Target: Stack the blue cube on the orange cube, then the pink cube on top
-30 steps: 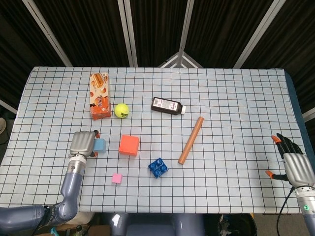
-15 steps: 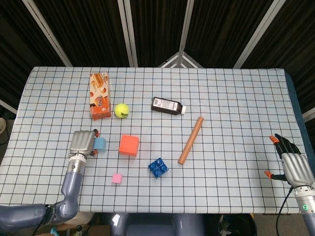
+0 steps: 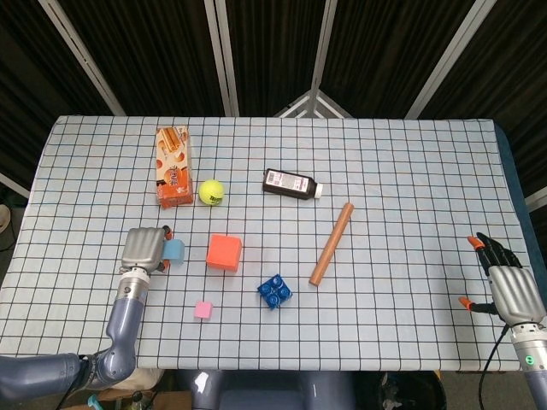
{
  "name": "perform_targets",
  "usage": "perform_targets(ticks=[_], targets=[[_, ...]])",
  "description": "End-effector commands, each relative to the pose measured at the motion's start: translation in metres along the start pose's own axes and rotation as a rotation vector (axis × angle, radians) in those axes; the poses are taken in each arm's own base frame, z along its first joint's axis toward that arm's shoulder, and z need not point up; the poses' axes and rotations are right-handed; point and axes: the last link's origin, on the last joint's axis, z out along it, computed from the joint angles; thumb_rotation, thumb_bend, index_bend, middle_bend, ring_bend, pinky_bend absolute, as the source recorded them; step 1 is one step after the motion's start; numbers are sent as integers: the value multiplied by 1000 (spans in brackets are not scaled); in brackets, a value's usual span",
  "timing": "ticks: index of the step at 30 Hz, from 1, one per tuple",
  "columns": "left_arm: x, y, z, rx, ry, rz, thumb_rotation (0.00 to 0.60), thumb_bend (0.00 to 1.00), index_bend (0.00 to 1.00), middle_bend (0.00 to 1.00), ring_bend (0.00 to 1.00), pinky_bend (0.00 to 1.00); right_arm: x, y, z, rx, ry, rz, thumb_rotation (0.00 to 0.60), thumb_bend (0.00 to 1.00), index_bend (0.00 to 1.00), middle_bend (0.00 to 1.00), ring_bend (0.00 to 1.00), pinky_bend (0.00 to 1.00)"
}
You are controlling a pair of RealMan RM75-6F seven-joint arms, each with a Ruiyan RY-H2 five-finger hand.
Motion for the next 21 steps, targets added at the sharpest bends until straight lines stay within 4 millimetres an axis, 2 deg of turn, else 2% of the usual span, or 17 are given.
perform_targets(ticks=[1, 7, 13, 18, 21], targets=[[2, 0, -1, -2, 5, -7, 600, 297, 434, 803, 743, 813, 0, 0, 0, 0, 0, 0, 600, 129, 0, 15, 60, 128], [18, 1, -9, -26, 10, -51, 600, 297, 434, 803, 743, 813, 1, -1, -1, 3, 3, 2, 600, 129, 0, 15, 60, 127], [54, 2, -20, -54, 21, -84, 600, 297, 431, 802, 744, 814, 2, 0, -3, 6, 12, 8, 600, 128, 0, 15, 60, 128], [87, 16, -29, -92, 61, -120, 600, 328, 439, 803, 754, 825, 4, 0, -5, 10, 16, 13, 600, 128, 0, 15, 60, 127], [92, 23, -30, -113, 6, -132, 600, 335, 415, 796, 754, 820, 5, 0, -6, 11, 20, 16, 600, 129, 0, 15, 60, 127]])
